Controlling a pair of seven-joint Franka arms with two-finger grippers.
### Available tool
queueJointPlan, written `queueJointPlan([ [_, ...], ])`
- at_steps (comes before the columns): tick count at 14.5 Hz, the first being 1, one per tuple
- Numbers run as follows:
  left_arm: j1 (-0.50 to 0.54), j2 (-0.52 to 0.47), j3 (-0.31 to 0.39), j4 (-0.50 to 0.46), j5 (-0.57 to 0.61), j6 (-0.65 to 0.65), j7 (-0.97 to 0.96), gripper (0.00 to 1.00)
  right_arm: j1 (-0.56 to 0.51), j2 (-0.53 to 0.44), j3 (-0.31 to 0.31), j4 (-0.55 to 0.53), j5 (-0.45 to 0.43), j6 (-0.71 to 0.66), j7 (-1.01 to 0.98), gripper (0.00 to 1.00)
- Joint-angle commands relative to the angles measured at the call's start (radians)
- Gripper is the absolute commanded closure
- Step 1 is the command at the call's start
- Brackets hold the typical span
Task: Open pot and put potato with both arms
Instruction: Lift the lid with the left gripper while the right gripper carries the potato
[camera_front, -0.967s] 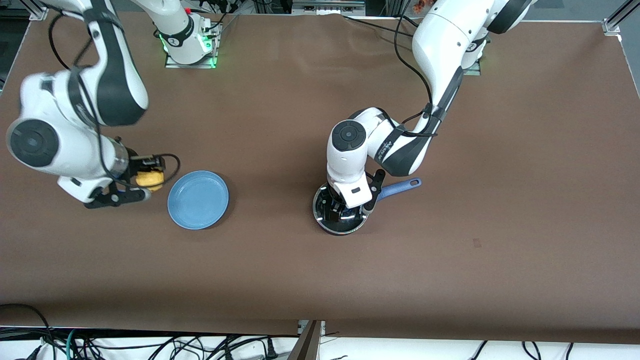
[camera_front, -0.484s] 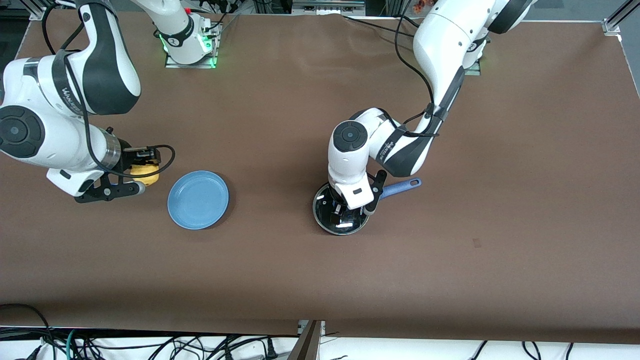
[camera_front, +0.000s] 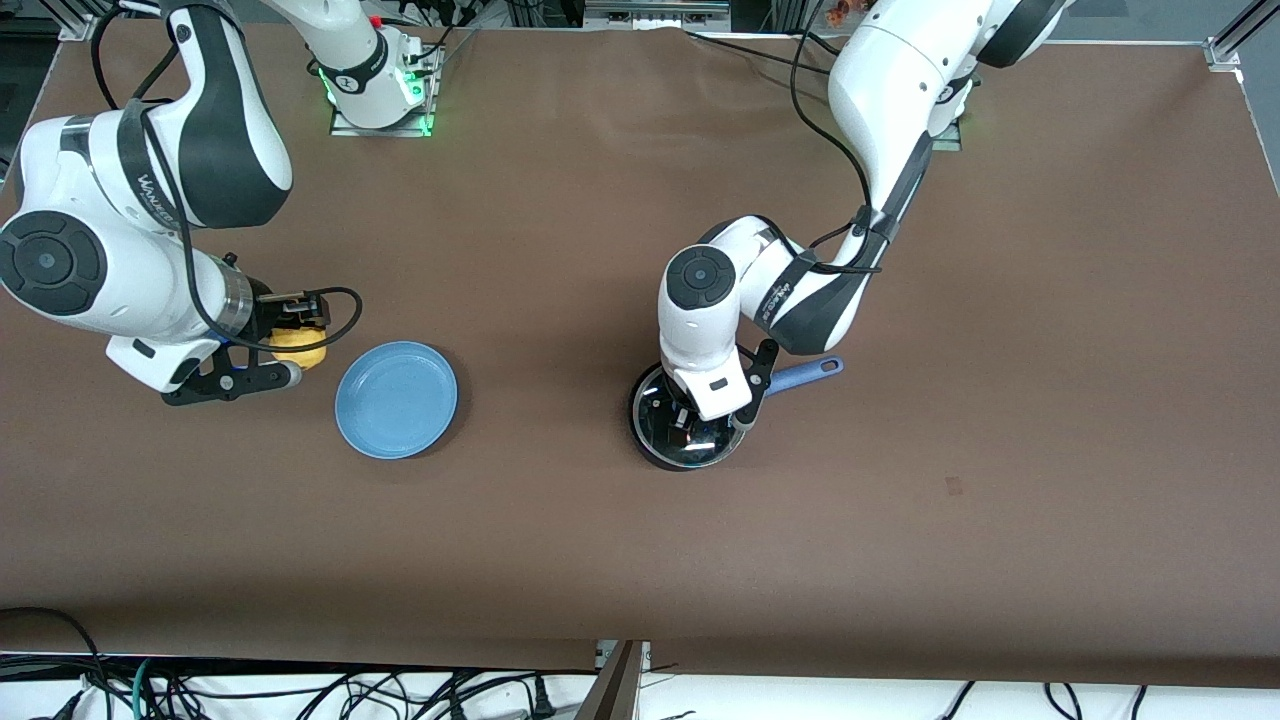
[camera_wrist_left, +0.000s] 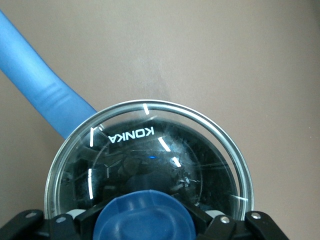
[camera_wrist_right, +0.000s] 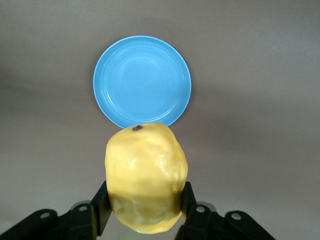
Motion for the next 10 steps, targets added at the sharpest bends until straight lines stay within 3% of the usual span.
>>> queueJointPlan([
  [1,0.025,-0.039,-0.015,0.005,0.013,-0.072,0.056,0.61,-0.001,0.004,0.003,0.02,0.006,-0.018,0.009,0.42],
  [6,0.074,-0.117,-0.016,0.005,-0.088,-0.186,0.237,0.61,0.033,0.017,0.005,0.02,0.071,-0.002,0.1,0.42],
  [10,0.142,-0.196,-0.016,0.003,-0.163,-0.281,0.416,0.61,0.169,0.076,0.003,0.018,0.17,0.135,0.349,0.42],
])
